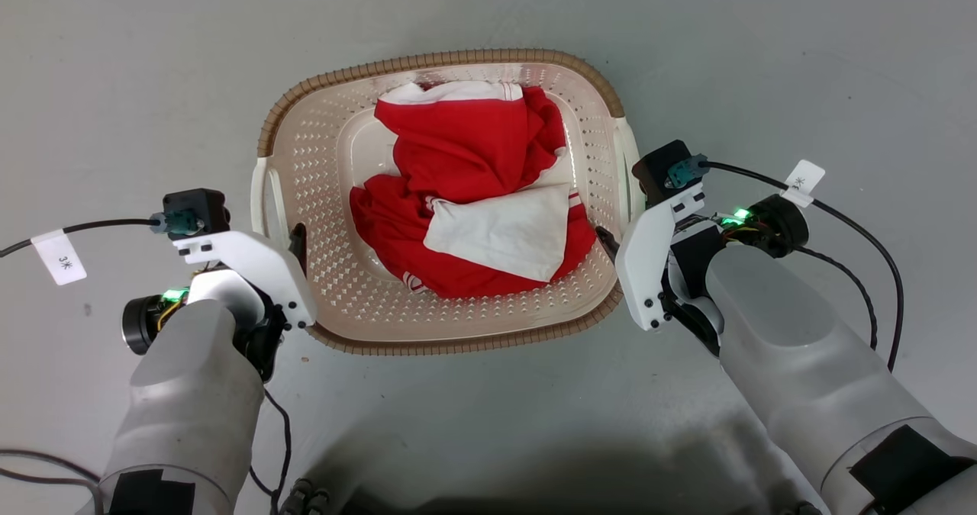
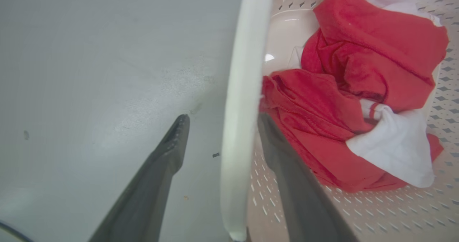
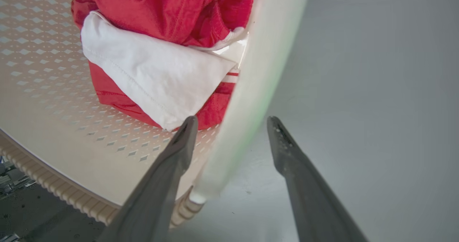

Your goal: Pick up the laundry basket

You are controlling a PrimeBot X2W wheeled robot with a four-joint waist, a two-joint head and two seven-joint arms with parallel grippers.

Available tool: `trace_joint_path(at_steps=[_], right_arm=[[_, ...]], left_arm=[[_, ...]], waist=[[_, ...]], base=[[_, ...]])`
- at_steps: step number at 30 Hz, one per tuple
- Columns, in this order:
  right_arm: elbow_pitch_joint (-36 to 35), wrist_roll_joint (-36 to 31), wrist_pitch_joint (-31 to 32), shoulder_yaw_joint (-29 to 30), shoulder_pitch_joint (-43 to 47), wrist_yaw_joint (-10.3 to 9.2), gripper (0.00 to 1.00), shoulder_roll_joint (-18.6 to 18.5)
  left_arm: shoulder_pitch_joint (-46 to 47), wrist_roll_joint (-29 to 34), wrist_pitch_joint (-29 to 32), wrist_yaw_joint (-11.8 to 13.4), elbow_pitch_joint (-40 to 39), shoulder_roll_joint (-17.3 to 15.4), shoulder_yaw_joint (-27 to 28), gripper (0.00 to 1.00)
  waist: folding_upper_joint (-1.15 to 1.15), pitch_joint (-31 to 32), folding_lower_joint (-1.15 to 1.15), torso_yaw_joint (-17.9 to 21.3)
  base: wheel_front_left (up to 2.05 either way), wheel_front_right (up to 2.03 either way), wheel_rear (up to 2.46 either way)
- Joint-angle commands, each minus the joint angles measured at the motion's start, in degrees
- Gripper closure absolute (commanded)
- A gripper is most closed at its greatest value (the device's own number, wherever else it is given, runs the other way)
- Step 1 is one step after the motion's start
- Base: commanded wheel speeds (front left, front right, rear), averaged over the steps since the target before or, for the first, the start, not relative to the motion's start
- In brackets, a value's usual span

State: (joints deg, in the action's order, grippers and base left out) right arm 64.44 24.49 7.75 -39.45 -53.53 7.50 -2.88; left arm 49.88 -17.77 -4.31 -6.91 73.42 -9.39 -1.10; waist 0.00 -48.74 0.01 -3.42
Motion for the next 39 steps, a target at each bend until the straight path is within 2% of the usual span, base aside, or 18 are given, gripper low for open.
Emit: trace_joint_path(at_steps=[1, 2, 3, 4, 12, 19, 25, 39], right_arm=[[0.11, 0.38, 0.41, -0.25, -0.77, -0.02, 0.0, 0.0], [0.15, 0.65, 0.68, -0.47, -0.92, -0.02, 0.05, 0.0], [0.17, 0.93, 1.14, -0.83, -0.96, -0.02, 0.97, 0.0], [0.16, 1.34, 1.73, -1.23, -0.92, -0.02, 1.0, 0.0], [0.28, 3.76, 3.11, -3.42, -0.62, 0.09, 1.0, -0.08], [0.13, 6.94, 5.29, -5.42, 0.4, 0.32, 1.0, 0.32], [1.52, 10.2, 8.58, -6.61, 1.35, 0.33, 1.0, 0.34], [2.62, 20.78, 19.38, -8.85, 5.03, 0.33, 1.0, 0.38]], left_arm=[[0.86, -0.17, 0.13, -0.13, 0.1, 0.23, -0.11, 0.51], [1.0, -0.38, 0.12, -0.17, 0.12, 0.26, -0.2, 0.68], [1.08, -0.6, 0.35, -0.28, 0.15, 0.37, -0.34, 1.0], [1.1, -0.73, 0.52, -0.39, 0.18, 0.4, -0.47, 1.0], [1.06, -2.5, 0.67, -0.44, 0.21, 0.93, -1.58, 1.0], [0.56, -4.0, 0.66, -0.49, -0.2, 1.1, -4.14, 1.0], [-0.11, -5.19, 2.64, -0.5, -0.14, 1.07, -6.68, 1.0], [-2.43, -7.16, 12.96, -0.52, 0.23, 1.68, -11.69, 1.0]], waist=[[0.0, -0.16, -0.01, -0.11], [0.0, -0.29, -0.01, -0.16], [0.0, -0.38, -0.01, -0.22], [0.0, -0.45, -0.01, -0.25], [0.0, -0.19, -0.01, 0.1], [0.0, 2.54, -0.01, 0.58], [0.0, 7.73, -0.01, 1.37], [0.0, 22.34, -0.01, 4.9]], base=[[0.0, 0.0, 0.0], [0.0, 0.0, 0.0], [0.0, 0.0, 0.0], [0.0, 0.0, 0.0], [0.0, 0.0, 0.0], [0.0, 0.0, 0.0], [0.0, 0.0, 0.0], [0.0, 0.0, 0.0]])
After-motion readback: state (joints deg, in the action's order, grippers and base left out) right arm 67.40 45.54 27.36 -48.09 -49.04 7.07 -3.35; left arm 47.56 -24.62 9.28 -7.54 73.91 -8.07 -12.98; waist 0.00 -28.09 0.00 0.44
